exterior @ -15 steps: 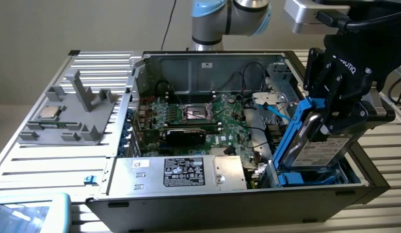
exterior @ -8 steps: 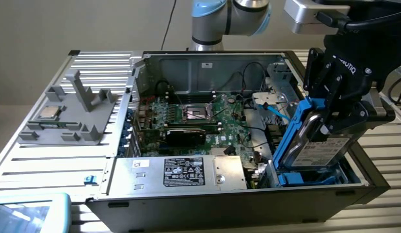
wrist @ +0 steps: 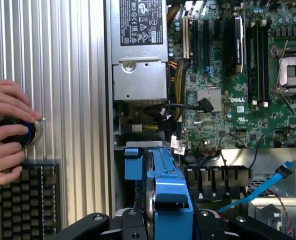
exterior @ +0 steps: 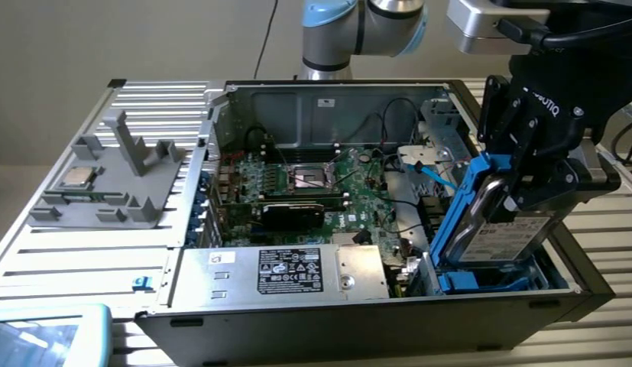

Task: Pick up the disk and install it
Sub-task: 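Insert the disk into the insertion slot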

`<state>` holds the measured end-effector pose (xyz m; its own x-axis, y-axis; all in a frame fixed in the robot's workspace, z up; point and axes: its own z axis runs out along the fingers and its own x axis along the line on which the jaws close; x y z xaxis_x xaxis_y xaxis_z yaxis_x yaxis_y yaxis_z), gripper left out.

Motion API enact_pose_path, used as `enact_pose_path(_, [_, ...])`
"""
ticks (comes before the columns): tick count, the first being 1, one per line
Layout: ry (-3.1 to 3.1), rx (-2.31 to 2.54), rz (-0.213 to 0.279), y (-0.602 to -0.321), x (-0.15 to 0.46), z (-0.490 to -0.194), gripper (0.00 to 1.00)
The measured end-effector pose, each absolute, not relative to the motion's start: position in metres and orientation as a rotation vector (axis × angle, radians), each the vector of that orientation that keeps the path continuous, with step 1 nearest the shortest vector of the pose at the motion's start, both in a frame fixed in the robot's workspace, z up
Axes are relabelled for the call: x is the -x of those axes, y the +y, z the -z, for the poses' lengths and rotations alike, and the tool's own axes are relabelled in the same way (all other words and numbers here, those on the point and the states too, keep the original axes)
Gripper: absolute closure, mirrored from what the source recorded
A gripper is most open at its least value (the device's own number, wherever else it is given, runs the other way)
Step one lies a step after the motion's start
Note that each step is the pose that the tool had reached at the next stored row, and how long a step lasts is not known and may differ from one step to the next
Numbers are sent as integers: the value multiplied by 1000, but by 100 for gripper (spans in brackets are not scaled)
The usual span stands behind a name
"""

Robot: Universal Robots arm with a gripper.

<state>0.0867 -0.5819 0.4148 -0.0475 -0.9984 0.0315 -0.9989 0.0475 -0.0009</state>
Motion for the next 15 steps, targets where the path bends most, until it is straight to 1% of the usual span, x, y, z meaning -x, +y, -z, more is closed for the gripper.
enact_pose_path(15, [-2260,-2156,-28,-582,-87,-406,63])
